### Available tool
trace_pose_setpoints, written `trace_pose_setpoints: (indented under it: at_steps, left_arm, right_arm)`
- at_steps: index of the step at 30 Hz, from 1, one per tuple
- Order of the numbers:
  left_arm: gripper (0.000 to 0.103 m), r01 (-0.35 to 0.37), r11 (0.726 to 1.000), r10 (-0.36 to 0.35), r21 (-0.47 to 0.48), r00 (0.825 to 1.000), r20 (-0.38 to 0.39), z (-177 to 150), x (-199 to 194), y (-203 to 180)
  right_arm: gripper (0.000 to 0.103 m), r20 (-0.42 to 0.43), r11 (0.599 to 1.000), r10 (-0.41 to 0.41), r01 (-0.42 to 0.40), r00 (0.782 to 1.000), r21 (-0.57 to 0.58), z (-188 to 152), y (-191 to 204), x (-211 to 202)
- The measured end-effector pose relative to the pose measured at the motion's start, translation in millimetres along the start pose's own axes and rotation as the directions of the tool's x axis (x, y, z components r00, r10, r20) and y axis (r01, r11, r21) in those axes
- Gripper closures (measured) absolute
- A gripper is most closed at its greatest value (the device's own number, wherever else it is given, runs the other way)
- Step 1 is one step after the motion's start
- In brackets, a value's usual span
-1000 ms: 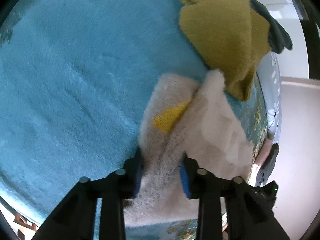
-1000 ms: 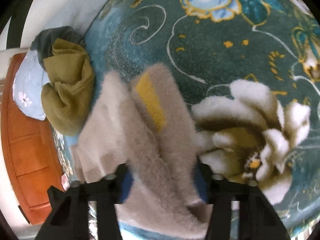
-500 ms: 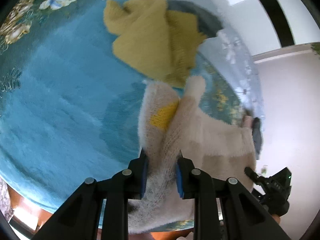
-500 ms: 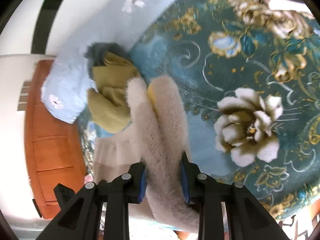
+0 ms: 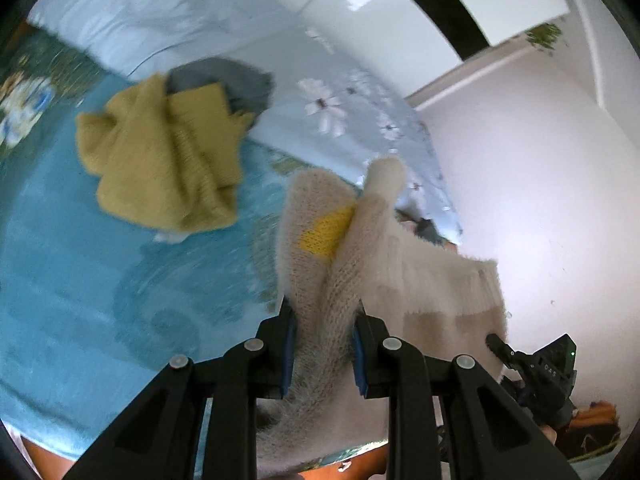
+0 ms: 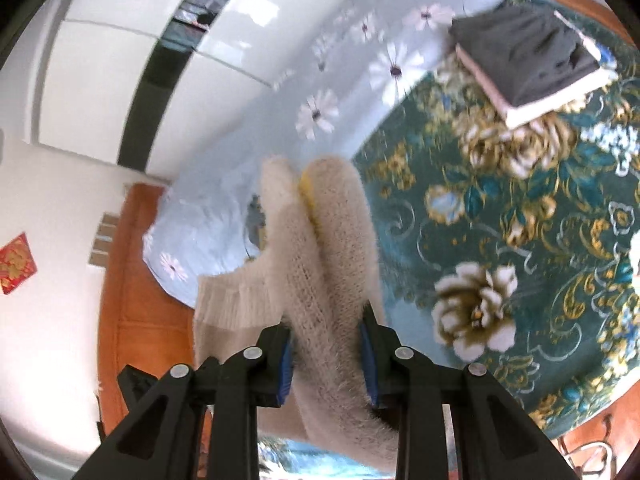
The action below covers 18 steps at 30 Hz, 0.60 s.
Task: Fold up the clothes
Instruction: 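Carry the beige sweater with both grippers toward the folded clothes stack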
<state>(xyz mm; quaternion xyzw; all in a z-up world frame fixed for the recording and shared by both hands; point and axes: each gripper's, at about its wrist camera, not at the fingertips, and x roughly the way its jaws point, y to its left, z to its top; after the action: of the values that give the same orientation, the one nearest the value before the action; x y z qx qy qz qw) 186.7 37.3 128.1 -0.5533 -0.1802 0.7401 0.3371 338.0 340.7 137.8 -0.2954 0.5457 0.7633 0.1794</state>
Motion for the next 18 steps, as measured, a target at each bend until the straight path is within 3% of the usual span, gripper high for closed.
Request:
trace_pose_setpoints:
  at_steps: [9,14,18]
  left_arm:
    - [0.079,0.008,0.995,-0.009,0.099,1.0,0.017,15.4,38.7,-93.4]
    - [0.079,-0.015,0.995,0.012,0.095,0.999,0.037,5.9,86.3,-150.2]
    - [0.079,-0.055,0.995,0.055,0.078,0.998,-0.001,-10.6,138.5,-209.7]
  right_arm:
    - [0.073,0.084,0.997,0.076,-0.076,0.994,-0.005,57.4,-25.5,-46.5]
    - [0.073,0.069,0.994,0.11,-0.111,0.992,0.004,111.5,-76.6,-62.6]
    - [0.073,0.041,0.992,0.124,-0.125,0.991,0.028,161.8,-122.8,-77.1]
